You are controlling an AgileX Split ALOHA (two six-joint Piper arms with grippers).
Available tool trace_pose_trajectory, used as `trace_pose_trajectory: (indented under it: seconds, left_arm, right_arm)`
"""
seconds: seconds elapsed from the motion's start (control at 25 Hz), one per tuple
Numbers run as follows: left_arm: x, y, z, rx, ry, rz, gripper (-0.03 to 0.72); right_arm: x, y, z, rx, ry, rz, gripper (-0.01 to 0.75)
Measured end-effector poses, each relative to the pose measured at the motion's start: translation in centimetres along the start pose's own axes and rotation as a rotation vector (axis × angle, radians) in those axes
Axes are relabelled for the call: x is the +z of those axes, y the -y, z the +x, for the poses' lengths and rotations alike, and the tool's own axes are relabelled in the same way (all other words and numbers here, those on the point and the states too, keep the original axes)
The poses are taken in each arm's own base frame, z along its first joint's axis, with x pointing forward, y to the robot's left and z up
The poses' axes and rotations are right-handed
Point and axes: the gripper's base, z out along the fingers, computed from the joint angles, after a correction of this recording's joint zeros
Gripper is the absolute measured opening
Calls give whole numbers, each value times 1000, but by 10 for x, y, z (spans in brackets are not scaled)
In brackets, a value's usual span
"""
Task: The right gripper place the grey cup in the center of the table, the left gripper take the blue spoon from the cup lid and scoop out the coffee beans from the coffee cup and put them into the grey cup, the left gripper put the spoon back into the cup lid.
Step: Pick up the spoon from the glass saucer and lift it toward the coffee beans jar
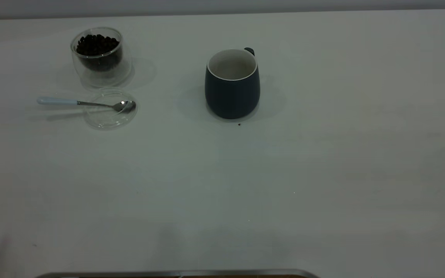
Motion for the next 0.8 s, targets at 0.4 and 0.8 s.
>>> trace_pose_trajectory:
  seconds: [0.4, 0.8]
  left_arm:
    - [136, 16, -88, 53, -226, 352, 708]
    - [246, -26, -117, 64, -335, 642, 708]
  right_arm:
    - [0, 0, 0, 0, 0, 0, 590]
    - [0, 0, 0, 2, 0, 3, 590]
